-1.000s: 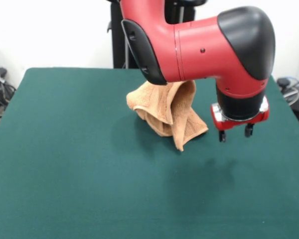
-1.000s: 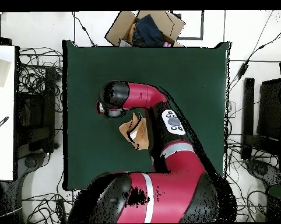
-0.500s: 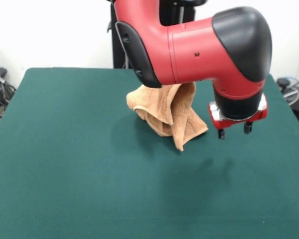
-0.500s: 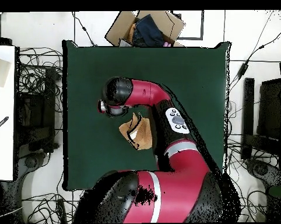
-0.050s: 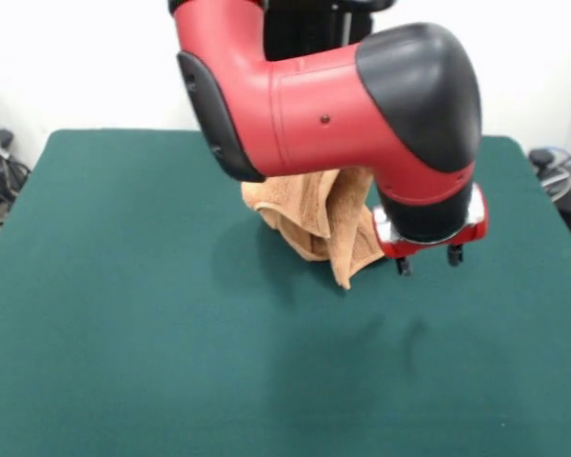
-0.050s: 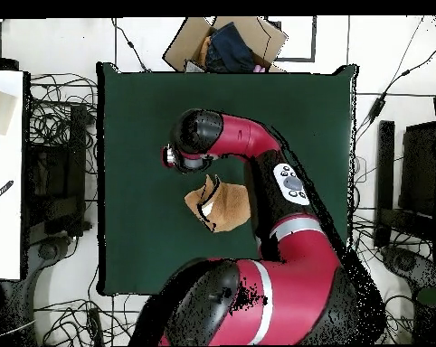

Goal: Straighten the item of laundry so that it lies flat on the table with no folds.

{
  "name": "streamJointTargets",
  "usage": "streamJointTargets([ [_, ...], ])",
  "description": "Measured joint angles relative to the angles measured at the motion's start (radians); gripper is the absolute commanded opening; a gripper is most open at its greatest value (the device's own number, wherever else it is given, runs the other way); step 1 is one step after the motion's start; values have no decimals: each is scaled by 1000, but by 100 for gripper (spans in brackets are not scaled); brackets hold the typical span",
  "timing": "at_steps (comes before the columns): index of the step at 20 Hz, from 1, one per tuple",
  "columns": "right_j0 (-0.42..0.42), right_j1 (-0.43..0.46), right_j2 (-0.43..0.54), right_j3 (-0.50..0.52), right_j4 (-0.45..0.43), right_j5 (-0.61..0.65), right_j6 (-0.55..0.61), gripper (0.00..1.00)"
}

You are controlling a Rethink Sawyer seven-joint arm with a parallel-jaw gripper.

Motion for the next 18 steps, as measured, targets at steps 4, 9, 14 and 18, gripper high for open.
streamJointTargets([
  [4, -18, 20, 5, -34, 0, 27, 0, 100],
  [9, -46, 42, 13, -71, 0, 58, 0, 100],
  [14, -71, 60, 31, -98, -6, 88, 0, 100],
  [18, -89, 71, 37, -109, -20, 100, 0, 100],
])
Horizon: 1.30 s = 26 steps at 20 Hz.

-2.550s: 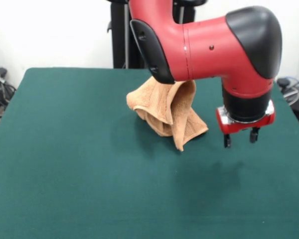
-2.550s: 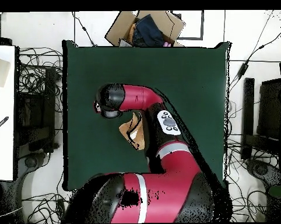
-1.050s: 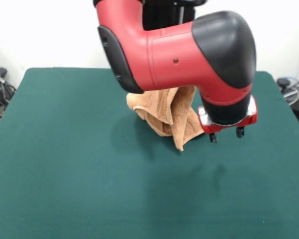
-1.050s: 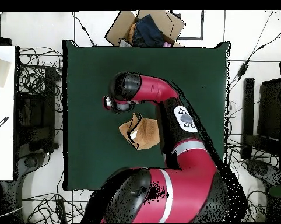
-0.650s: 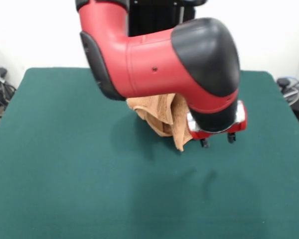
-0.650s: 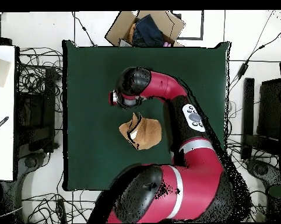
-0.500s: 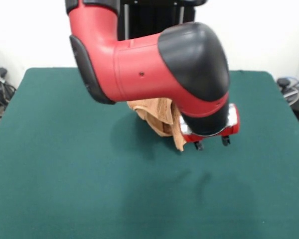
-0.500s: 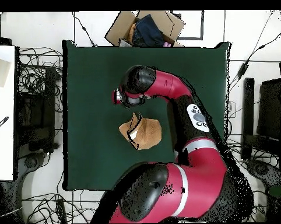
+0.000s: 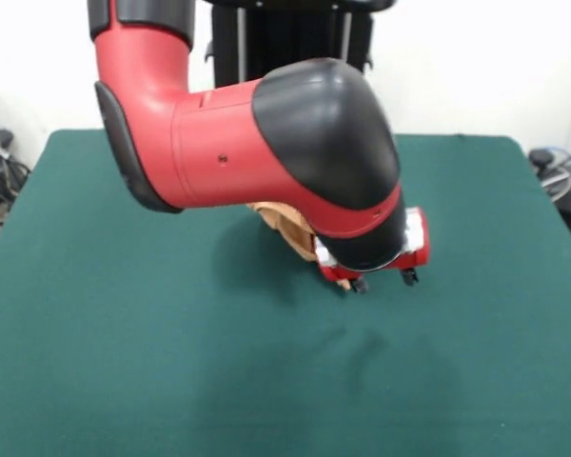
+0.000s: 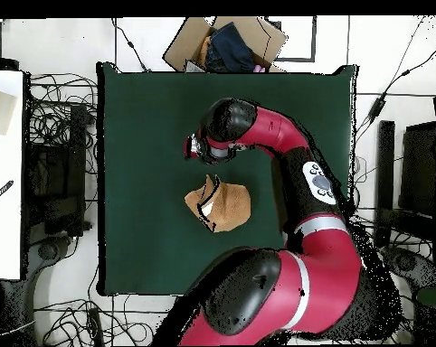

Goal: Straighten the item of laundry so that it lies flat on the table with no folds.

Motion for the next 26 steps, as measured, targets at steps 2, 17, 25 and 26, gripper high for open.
streamJointTargets([
  [2, -9, 5, 3, -6, -7, 6, 0, 100],
  [17, -50, 43, 41, -80, -41, 96, 0, 100],
  [25, -62, 44, 55, -124, -42, 191, 0, 100],
  [26, -62, 44, 55, -129, -42, 198, 0, 100],
])
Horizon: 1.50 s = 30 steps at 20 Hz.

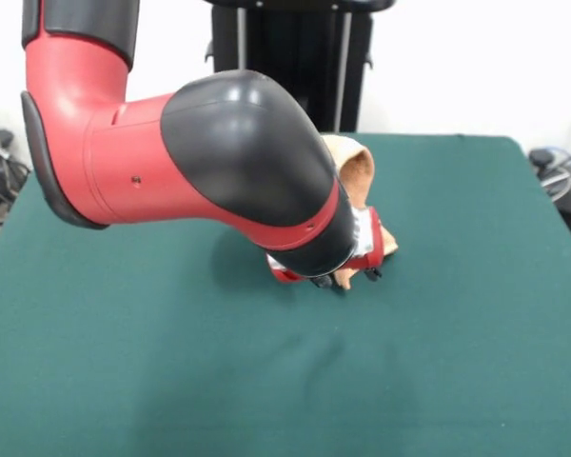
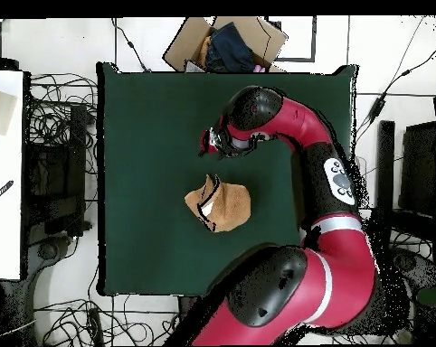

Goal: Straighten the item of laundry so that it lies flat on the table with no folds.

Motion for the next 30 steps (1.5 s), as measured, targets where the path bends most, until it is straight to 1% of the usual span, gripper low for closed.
streamJointTargets([
  [5, -3, -8, 0, -9, 0, 32, 0, 100],
  [13, -13, -50, 0, -1, -3, 33, 0, 100],
  [23, -39, -146, 0, 69, -10, 33, 0, 100],
  [30, -59, -185, 0, 122, -22, 33, 0, 100],
])
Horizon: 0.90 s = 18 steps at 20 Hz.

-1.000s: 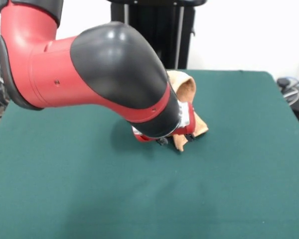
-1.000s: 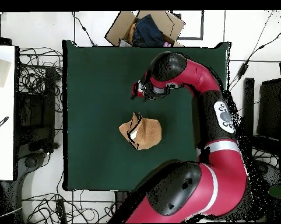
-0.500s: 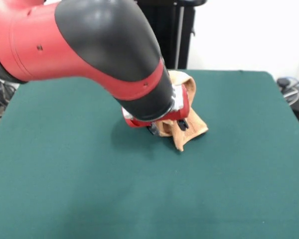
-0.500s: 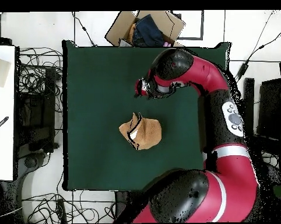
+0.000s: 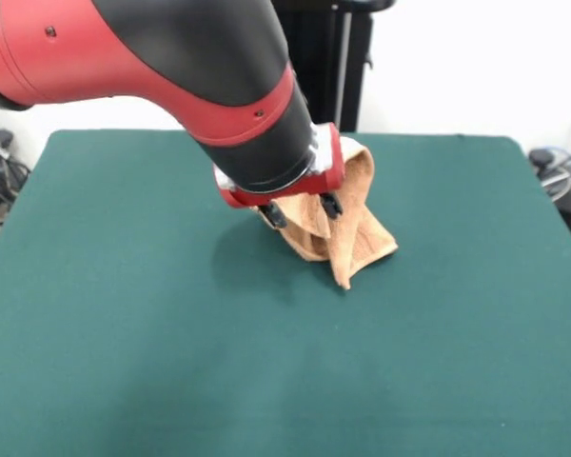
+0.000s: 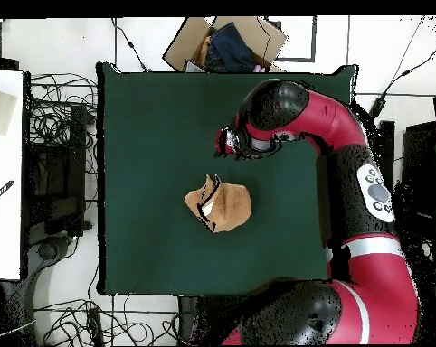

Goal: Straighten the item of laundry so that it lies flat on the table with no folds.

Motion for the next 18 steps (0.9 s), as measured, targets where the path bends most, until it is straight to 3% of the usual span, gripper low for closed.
streamJointTargets([
  [18, -6, 5, 5, 53, -59, 0, 0, 100],
])
